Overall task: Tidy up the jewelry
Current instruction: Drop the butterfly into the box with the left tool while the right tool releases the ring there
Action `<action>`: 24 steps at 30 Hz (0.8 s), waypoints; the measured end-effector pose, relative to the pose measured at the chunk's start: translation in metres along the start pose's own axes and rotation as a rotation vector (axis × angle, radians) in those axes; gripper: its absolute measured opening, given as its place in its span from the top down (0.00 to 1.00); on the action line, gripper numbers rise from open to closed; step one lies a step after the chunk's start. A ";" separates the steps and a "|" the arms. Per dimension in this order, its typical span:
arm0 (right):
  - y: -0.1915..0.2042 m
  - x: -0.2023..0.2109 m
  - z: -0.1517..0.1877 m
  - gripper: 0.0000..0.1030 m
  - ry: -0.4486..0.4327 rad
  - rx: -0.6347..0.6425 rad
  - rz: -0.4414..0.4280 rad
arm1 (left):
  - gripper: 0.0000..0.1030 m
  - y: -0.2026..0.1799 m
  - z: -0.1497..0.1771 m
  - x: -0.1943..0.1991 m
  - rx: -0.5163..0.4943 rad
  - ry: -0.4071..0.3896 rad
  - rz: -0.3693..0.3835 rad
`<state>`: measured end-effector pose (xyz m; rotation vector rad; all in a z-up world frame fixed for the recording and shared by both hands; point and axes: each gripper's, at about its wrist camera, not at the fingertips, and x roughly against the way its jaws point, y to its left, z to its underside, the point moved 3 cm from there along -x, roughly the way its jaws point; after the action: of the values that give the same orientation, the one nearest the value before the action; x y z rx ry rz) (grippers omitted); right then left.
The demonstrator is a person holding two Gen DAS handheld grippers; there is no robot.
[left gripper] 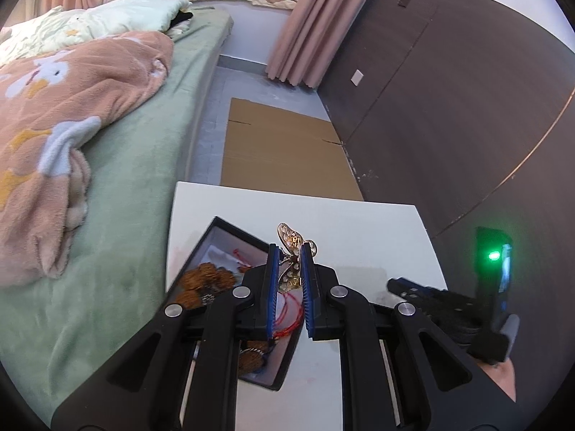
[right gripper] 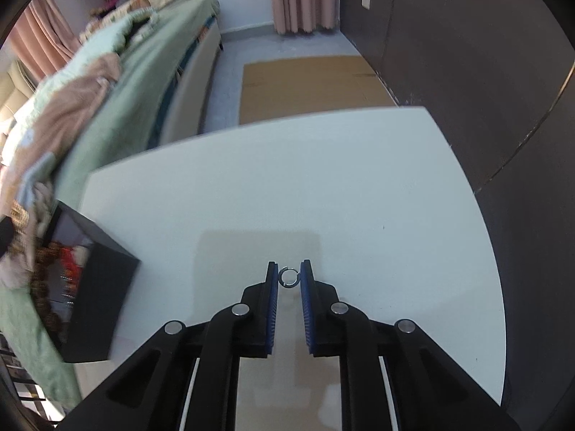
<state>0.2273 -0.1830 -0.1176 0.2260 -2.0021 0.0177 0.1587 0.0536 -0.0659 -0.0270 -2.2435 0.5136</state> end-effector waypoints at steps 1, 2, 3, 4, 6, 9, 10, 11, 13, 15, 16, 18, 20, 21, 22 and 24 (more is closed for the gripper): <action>0.000 0.005 0.001 0.88 -0.012 -0.001 -0.006 | 0.87 0.001 0.001 0.002 0.002 0.000 -0.002; 0.002 0.009 0.001 0.88 -0.025 -0.002 -0.014 | 0.87 0.003 0.002 0.003 0.008 0.001 -0.003; 0.004 0.015 0.002 0.88 -0.041 -0.004 -0.029 | 0.87 0.005 0.003 0.004 0.014 -0.001 -0.003; 0.005 0.019 0.002 0.88 -0.052 -0.004 -0.040 | 0.84 0.007 0.003 0.006 0.022 -0.007 -0.004; 0.012 0.031 0.004 0.88 -0.090 -0.001 -0.084 | 0.34 0.015 0.004 0.008 0.057 -0.009 -0.016; 0.021 0.046 0.003 0.88 -0.139 0.005 -0.131 | 0.28 0.023 0.004 0.022 0.088 -0.062 -0.019; 0.024 0.050 0.004 0.88 -0.149 0.006 -0.142 | 0.28 0.025 0.004 0.025 0.088 -0.066 -0.019; 0.029 0.056 0.005 0.88 -0.165 0.008 -0.167 | 0.28 0.028 0.004 0.028 0.087 -0.067 -0.023; 0.038 0.064 0.005 0.88 -0.191 0.010 -0.216 | 0.27 0.035 0.005 0.031 0.100 -0.060 -0.036; 0.048 0.072 0.005 0.88 -0.218 0.016 -0.254 | 0.22 0.041 0.006 0.033 0.116 -0.056 -0.043; 0.054 0.076 0.005 0.88 -0.231 0.017 -0.281 | 0.21 0.043 0.006 0.035 0.123 -0.058 -0.047; 0.064 0.082 0.006 0.88 -0.252 0.023 -0.319 | 0.16 0.049 0.007 0.039 0.133 -0.068 -0.054; 0.076 0.090 0.006 0.88 -0.277 0.032 -0.352 | 0.13 0.055 0.007 0.044 0.143 -0.080 -0.061; 0.081 0.093 0.006 0.88 -0.287 0.032 -0.377 | 0.10 0.058 0.006 0.046 0.150 -0.083 -0.063; 0.086 0.094 0.005 0.88 -0.293 0.032 -0.391 | 0.08 0.059 0.006 0.046 0.157 -0.084 -0.063; 0.093 0.094 0.002 0.88 -0.296 0.030 -0.413 | 0.05 0.063 0.005 0.048 0.179 -0.088 -0.057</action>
<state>0.1710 -0.1057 -0.0257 0.6913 -2.2119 -0.2623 0.1137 0.1188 -0.0582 0.1539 -2.2679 0.6950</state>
